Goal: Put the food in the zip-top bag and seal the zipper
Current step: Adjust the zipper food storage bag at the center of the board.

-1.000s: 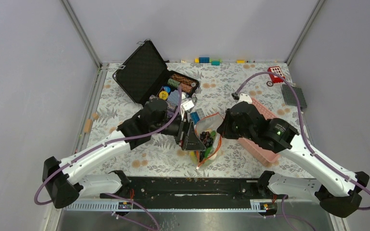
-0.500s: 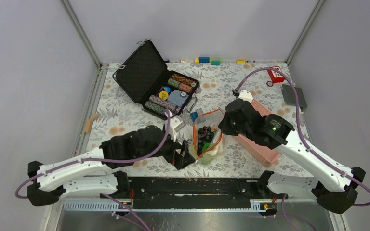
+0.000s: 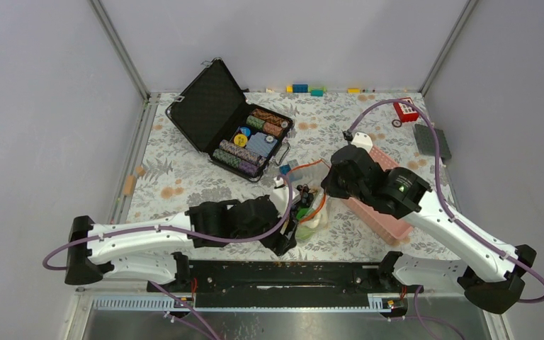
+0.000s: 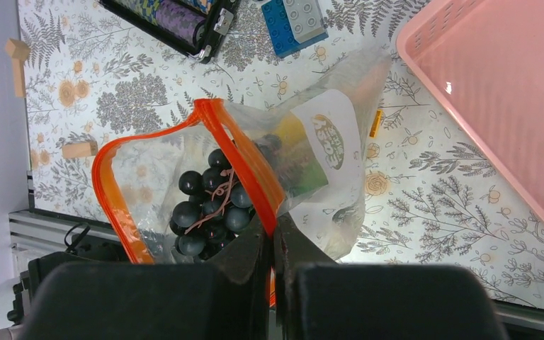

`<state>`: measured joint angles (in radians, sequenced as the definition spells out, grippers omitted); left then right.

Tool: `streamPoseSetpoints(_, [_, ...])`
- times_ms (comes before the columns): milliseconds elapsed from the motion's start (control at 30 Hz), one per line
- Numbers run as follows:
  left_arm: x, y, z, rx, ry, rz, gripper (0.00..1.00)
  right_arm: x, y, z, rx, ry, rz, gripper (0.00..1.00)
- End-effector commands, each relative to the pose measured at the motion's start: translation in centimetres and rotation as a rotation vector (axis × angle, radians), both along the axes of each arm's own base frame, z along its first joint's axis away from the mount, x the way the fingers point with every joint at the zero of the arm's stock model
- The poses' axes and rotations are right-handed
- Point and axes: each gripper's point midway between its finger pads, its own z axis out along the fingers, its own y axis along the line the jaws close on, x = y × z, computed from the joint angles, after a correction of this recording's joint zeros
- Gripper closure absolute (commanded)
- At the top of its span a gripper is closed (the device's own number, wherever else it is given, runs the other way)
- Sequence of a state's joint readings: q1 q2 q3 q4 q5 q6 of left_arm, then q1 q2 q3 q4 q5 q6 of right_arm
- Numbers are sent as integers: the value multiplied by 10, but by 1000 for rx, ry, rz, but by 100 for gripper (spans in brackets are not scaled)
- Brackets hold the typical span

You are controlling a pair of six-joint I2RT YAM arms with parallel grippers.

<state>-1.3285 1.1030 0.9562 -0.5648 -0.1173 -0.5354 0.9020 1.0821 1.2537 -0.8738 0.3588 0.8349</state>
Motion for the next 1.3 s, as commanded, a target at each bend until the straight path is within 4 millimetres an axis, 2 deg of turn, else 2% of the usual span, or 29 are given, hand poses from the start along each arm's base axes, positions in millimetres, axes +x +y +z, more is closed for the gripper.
streamPoseSetpoints(0, [16,-26,36,-97,-71,36,40,7,-5,13,47,-55,-56,100])
streamPoseSetpoints(167, [20,-34,39,-84,-79,38,64,3,-5,7,36,-39,-31,100])
streamPoseSetpoints(200, [21,-34,38,-77,-84,45,72,2,-4,6,32,-36,-21,100])
streamPoseSetpoints(267, [25,-32,40,-61,-93,65,99,0,-6,4,10,-41,8,100])
streamPoseSetpoints(300, [26,-29,42,-48,-99,73,100,-1,-7,3,-13,-50,41,100])
streamPoseSetpoints(367, [27,-22,45,-36,-118,69,100,-4,-7,6,-58,-77,134,90])
streamPoseSetpoints(500, [26,-1,52,-16,-169,35,100,-5,-21,25,-190,-196,292,50])
streamPoseSetpoints(633, [22,15,65,-50,-221,-12,100,6,-41,47,-318,-373,346,42])
streamPoseSetpoints(700, [14,18,69,-72,-230,-79,100,9,-46,56,-337,-472,369,32])
streamPoseSetpoints(800, [3,20,79,-98,-245,-167,100,7,-43,72,-296,-587,402,28])
streamPoseSetpoints(967, [4,26,91,-88,-288,-197,100,-17,-21,78,-312,-730,706,23])
streamPoseSetpoints(1000, [1,25,91,-85,-290,-219,100,-26,-14,75,-329,-772,827,23])
streamPoseSetpoints(1100, [-5,25,91,-62,-274,-272,100,-78,13,59,-304,-920,1298,17])
streamPoseSetpoints(1167, [-12,25,90,-42,-248,-311,100,-106,25,57,-222,-995,1493,11])
streamPoseSetpoints(1267, [-33,24,88,-37,-195,-443,100,-116,34,48,-225,-1029,1667,9])
